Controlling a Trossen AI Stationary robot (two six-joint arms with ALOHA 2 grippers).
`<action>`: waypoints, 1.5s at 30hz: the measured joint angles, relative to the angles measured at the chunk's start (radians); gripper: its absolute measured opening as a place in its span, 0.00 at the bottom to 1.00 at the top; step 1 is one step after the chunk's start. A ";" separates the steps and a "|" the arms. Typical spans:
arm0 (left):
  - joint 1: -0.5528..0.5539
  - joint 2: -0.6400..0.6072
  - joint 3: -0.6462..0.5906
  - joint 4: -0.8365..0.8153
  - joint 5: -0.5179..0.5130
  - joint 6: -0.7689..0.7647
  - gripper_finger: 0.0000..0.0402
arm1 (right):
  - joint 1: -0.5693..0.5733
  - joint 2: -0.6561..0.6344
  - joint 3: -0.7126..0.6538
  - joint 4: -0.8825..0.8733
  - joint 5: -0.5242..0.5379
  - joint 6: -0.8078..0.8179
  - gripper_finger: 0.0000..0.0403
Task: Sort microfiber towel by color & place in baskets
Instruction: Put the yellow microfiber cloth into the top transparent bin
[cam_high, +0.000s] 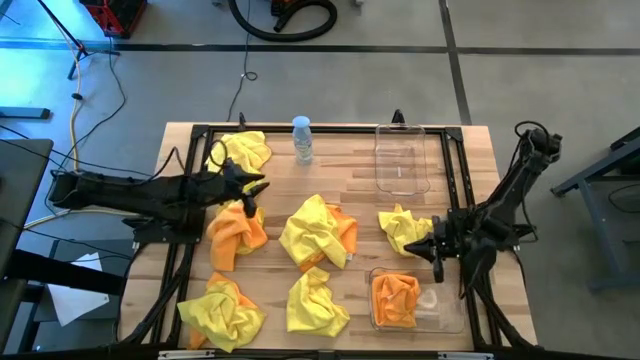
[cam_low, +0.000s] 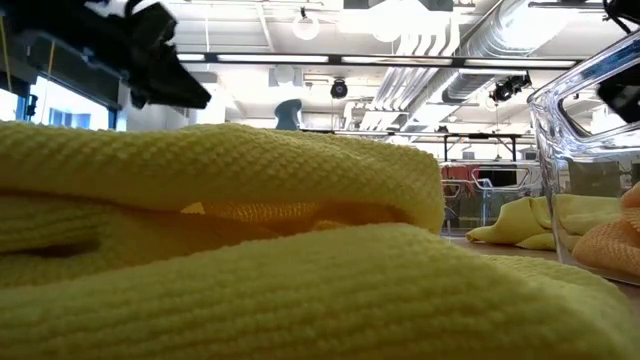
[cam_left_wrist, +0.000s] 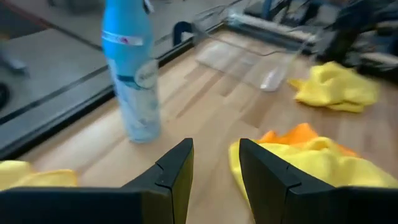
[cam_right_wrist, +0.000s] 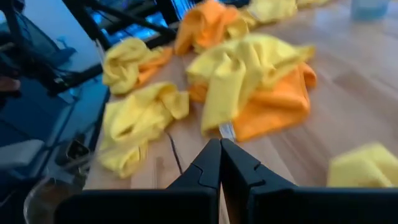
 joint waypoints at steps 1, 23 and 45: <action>0.009 0.028 0.031 -0.039 -0.021 -0.015 0.29 | -0.029 -0.004 -0.010 0.045 -0.016 -0.052 0.00; 0.623 0.494 0.197 -0.389 0.195 -0.307 0.29 | -0.344 0.066 -0.019 0.187 -0.304 -0.229 0.00; 0.520 0.554 0.320 -0.524 0.227 -0.206 0.00 | -0.344 0.066 -0.019 0.190 -0.259 -0.229 0.00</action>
